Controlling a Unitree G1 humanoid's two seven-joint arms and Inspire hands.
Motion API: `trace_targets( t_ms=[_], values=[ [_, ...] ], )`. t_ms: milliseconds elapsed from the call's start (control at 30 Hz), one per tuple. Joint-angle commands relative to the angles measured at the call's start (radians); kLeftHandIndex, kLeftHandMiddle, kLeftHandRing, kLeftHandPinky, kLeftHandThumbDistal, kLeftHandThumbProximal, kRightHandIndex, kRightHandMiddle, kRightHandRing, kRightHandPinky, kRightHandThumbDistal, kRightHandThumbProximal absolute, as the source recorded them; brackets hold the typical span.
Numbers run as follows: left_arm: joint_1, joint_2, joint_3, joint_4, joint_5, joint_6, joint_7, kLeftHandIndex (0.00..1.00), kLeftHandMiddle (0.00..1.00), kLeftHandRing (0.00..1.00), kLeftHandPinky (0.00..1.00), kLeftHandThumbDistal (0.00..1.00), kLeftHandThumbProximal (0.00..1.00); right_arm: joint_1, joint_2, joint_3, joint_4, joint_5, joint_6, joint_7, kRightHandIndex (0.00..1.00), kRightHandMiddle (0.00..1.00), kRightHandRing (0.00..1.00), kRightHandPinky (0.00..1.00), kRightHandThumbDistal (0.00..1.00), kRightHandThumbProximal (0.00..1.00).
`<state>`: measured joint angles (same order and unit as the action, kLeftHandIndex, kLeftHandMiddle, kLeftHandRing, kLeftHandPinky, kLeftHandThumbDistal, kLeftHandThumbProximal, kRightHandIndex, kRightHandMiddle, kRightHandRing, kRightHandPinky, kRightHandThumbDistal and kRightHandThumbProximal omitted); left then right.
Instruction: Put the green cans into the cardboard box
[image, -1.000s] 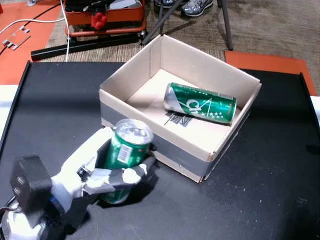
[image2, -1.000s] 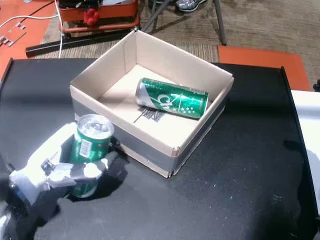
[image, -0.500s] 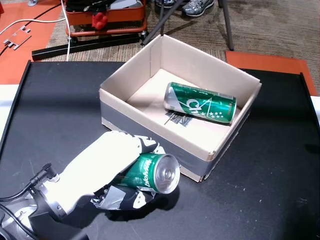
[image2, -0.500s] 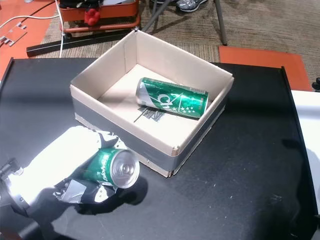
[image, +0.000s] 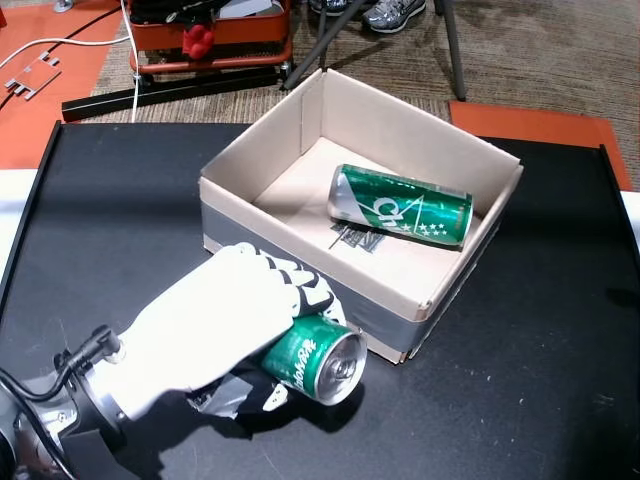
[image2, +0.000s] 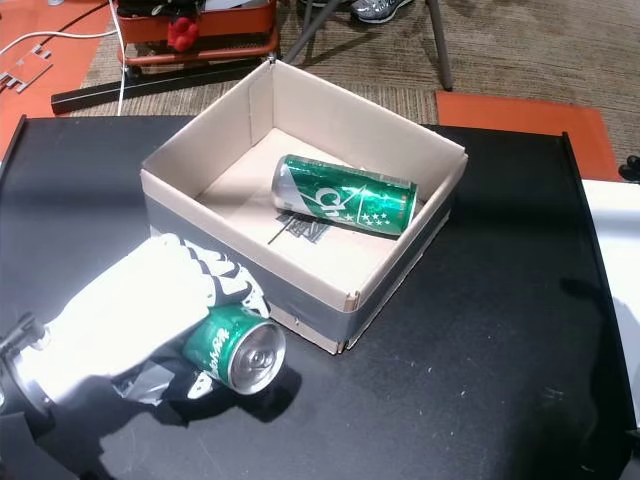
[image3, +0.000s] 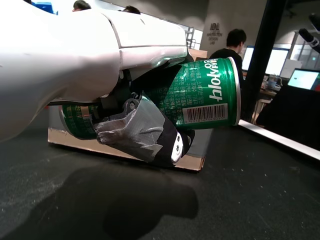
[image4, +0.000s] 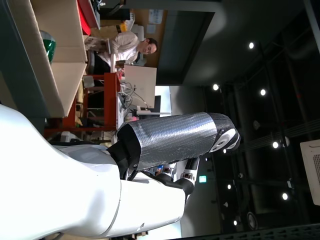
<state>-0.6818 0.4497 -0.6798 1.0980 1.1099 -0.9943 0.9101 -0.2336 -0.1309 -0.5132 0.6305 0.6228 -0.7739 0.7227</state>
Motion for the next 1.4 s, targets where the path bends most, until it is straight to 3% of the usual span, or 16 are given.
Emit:
trace_targets(
  t_ms=[0,133,300,367,400,600,767,867,967,1033,1267,1367],
  values=[
    [-0.036,0.020,-0.013,0.003,0.002,-0.014,0.054,0.23,0.45,0.57,0.24,0.19,0.00,-0.008,0.004,0.003,0.005,0.000,-0.013,0.001,0.57,0.54,0.57,0.66,0.67,0.82],
    [-0.084,0.031,-0.036,0.006,0.009,-0.007,0.074,0.26,0.46,0.57,0.37,0.21,0.00,-0.016,0.004,0.004,0.019,-0.002,-0.022,0.006,0.57,0.54,0.57,0.66,0.65,0.82],
    [-0.138,0.047,-0.052,-0.001,0.006,-0.014,0.071,0.26,0.46,0.57,0.32,0.23,0.00,-0.021,0.002,0.006,0.027,-0.005,-0.023,0.005,0.57,0.54,0.57,0.66,0.66,0.83],
    [-0.149,0.048,-0.060,-0.001,0.010,-0.014,0.085,0.26,0.46,0.56,0.30,0.18,0.00,-0.022,0.006,0.008,0.024,-0.011,-0.027,-0.005,0.57,0.54,0.57,0.66,0.65,0.83],
    [-0.153,0.048,-0.063,0.002,0.011,-0.014,0.091,0.26,0.46,0.56,0.29,0.22,0.00,-0.022,0.007,0.009,0.020,-0.011,-0.026,-0.005,0.57,0.54,0.57,0.66,0.64,0.83],
    [-0.167,0.048,-0.090,0.022,0.019,-0.012,0.129,0.23,0.46,0.56,0.36,0.15,0.00,-0.019,0.012,0.018,0.012,-0.011,-0.028,-0.010,0.56,0.54,0.57,0.66,0.64,0.83],
    [-0.180,0.050,-0.099,0.038,0.017,-0.013,0.120,0.23,0.45,0.56,0.37,0.18,0.00,-0.020,0.020,0.021,0.013,-0.011,-0.036,-0.014,0.56,0.54,0.57,0.66,0.67,0.81],
    [-0.195,0.050,-0.105,0.043,0.020,-0.001,0.110,0.22,0.45,0.56,0.36,0.27,0.00,-0.023,0.021,0.023,0.018,-0.015,-0.044,-0.017,0.55,0.54,0.57,0.66,0.66,0.81],
    [-0.213,0.041,-0.107,0.061,0.014,0.009,0.087,0.21,0.44,0.54,0.34,0.32,0.00,-0.021,0.026,0.029,0.011,-0.019,-0.050,-0.021,0.55,0.54,0.57,0.66,0.63,0.82],
    [-0.226,0.025,-0.106,0.083,0.007,0.019,0.074,0.19,0.41,0.51,0.33,0.26,0.00,-0.022,0.028,0.030,0.012,-0.019,-0.054,-0.021,0.55,0.53,0.56,0.66,0.63,0.82],
    [-0.263,-0.021,-0.110,0.139,0.001,0.071,0.041,0.18,0.40,0.51,0.34,0.23,0.00,-0.026,0.030,0.034,0.027,-0.019,-0.068,-0.012,0.54,0.52,0.55,0.66,0.62,0.82],
    [-0.279,-0.030,-0.110,0.154,-0.002,0.086,0.031,0.18,0.40,0.50,0.34,0.17,0.00,-0.027,0.032,0.037,0.032,-0.023,-0.077,-0.012,0.54,0.53,0.56,0.66,0.59,0.83]
  ],
)
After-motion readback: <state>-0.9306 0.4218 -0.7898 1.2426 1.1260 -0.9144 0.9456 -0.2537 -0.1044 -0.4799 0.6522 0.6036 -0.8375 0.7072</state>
